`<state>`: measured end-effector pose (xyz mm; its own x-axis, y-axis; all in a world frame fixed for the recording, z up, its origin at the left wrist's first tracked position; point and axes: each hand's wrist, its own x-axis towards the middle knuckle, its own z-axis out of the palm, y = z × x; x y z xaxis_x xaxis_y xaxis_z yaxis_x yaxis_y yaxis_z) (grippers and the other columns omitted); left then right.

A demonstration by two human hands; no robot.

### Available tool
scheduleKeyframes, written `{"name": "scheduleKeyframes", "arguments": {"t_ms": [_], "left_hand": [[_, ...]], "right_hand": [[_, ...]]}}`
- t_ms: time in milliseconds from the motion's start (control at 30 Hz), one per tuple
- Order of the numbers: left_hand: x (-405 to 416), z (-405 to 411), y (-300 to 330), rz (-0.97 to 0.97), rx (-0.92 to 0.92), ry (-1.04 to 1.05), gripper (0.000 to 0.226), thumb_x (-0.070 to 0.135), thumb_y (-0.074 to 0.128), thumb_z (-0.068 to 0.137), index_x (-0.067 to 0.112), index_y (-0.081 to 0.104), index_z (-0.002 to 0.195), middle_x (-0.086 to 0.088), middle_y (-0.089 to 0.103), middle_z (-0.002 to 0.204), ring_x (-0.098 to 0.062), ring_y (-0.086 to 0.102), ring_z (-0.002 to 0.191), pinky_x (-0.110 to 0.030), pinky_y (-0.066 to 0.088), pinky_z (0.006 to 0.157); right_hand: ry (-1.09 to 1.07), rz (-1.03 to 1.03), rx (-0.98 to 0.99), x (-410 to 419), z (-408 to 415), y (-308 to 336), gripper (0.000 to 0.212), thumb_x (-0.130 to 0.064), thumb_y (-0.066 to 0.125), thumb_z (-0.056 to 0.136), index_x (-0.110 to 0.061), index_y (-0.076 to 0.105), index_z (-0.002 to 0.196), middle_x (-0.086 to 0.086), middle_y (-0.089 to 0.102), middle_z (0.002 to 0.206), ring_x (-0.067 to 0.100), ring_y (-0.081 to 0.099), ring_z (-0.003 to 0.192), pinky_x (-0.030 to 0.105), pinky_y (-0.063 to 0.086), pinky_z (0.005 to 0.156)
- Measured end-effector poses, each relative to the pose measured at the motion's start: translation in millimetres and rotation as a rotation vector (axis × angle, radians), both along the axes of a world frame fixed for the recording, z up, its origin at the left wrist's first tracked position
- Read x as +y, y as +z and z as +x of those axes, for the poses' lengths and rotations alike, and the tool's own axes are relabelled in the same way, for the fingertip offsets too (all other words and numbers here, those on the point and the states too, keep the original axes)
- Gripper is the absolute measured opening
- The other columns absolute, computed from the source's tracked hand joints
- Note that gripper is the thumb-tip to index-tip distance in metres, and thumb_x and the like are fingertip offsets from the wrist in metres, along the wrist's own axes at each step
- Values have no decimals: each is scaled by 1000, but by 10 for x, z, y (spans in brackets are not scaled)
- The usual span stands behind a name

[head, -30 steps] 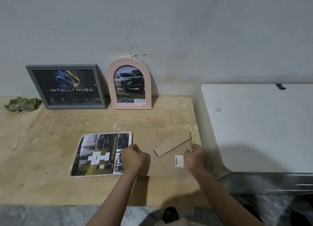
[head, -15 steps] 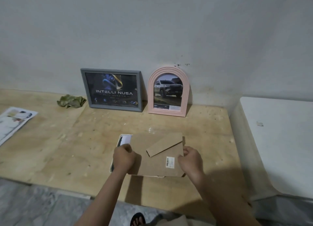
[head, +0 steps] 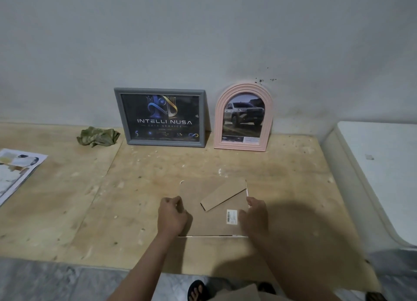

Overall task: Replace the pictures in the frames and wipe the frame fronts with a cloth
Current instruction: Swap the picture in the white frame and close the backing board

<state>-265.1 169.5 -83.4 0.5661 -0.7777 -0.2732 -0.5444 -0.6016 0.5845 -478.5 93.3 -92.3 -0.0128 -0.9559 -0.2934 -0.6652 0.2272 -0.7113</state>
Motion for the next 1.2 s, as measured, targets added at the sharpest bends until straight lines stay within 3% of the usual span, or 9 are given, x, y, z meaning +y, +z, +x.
{"name": "scheduleKeyframes", "arguments": {"t_ms": [100, 200, 367, 433, 600, 733, 900, 1033, 1200], "left_hand": [[18, -43, 17, -33, 19, -25, 37, 9, 63, 79, 2, 62, 116, -15, 51, 109, -30, 56, 101, -28, 42, 86], [40, -79, 28, -62, 49, -45, 45, 9, 64, 82, 3, 58, 126, -12, 50, 114, -27, 56, 102, -21, 38, 85], [81, -11, -8, -87, -39, -145, 36, 11, 64, 80, 2, 66, 115, -13, 55, 107, -31, 58, 97, -29, 44, 81], [101, 25, -38, -94, -92, -204, 32, 14, 61, 80, 4, 69, 109, -14, 55, 105, -34, 57, 94, -32, 47, 77], [92, 72, -98, -88, -204, -343, 40, 26, 43, 79, 8, 69, 104, -14, 52, 112, -36, 52, 99, -36, 53, 68], [74, 188, -89, -36, -275, -521, 41, 27, 51, 84, 9, 65, 117, -11, 43, 145, -37, 46, 121, -41, 49, 88], [58, 329, -112, -7, -295, -637, 51, 40, 55, 75, 9, 68, 113, -12, 51, 140, -33, 56, 118, -35, 49, 91], [24, 354, -98, 1, -371, -700, 62, 50, 41, 74, 9, 69, 112, -7, 57, 135, -27, 62, 111, -34, 51, 86], [25, 309, -42, 150, -506, -816, 70, 53, 40, 88, 10, 39, 143, -3, 25, 156, -24, 39, 133, -39, 31, 104]], "right_hand": [[-17, -22, 17, 56, 15, 17, 46, -5, 54, 73, 1, 60, 118, 22, 55, 113, 34, 52, 107, 27, 36, 86], [-63, -58, 9, 96, 18, 0, 48, 3, 58, 75, 0, 58, 122, 20, 56, 113, 33, 52, 106, 26, 35, 88], [-210, -36, -106, 85, -81, 24, 36, 3, 66, 69, -6, 67, 103, 11, 66, 93, 29, 62, 90, 27, 43, 77], [-255, 32, -144, 46, -153, 32, 32, 1, 69, 72, -6, 68, 103, 9, 68, 94, 26, 64, 91, 27, 45, 79], [-152, 74, -119, -17, -213, -4, 24, -2, 69, 74, -10, 72, 96, 5, 71, 89, 17, 62, 80, 25, 47, 74], [-75, 87, -133, -60, -270, 2, 24, -2, 74, 70, -17, 70, 88, 2, 71, 85, 20, 66, 81, 36, 54, 81], [11, 101, -152, -42, -347, 60, 27, 4, 74, 70, -15, 68, 89, -1, 67, 81, 13, 62, 71, 28, 53, 70], [45, 102, -153, -45, -380, 69, 27, 4, 72, 73, -16, 66, 90, -8, 64, 77, 6, 59, 68, 25, 48, 71], [110, 83, -110, -29, -372, 71, 34, 4, 77, 65, -22, 64, 82, -9, 66, 78, 9, 61, 67, 30, 52, 71]]}}
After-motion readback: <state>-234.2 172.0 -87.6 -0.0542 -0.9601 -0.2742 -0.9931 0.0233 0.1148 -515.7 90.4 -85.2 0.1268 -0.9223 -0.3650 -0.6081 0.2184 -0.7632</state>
